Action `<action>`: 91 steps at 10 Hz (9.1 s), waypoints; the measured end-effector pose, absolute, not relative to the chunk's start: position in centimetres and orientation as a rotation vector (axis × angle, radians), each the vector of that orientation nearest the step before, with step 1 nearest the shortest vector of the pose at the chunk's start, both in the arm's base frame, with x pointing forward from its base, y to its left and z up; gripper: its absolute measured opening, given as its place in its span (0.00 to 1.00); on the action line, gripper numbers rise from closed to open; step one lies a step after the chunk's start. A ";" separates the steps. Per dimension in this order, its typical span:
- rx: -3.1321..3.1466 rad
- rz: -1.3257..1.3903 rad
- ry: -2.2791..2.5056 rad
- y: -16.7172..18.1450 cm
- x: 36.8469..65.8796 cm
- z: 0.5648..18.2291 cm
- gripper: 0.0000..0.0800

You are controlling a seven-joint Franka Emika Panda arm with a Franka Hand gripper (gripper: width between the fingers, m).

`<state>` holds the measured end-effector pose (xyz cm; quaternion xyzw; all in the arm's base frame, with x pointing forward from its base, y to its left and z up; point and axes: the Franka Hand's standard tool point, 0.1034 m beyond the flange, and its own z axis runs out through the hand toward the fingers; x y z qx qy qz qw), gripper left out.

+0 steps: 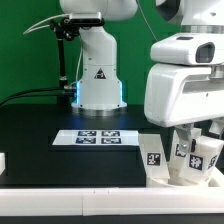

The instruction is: Assemble stool

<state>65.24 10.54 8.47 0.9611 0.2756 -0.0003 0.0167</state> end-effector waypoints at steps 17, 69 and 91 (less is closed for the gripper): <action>2.320 -0.037 -2.143 9.8 65.0 8.4 0.42; 3.009 -0.033 -0.789 8.8 64.7 8.1 0.42; 1.625 0.021 -2.930 12.2 64.5 8.1 0.42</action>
Offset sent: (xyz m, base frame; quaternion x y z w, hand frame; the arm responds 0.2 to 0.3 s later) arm 0.0000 0.0000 0.0000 0.0000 0.0000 0.2571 0.9664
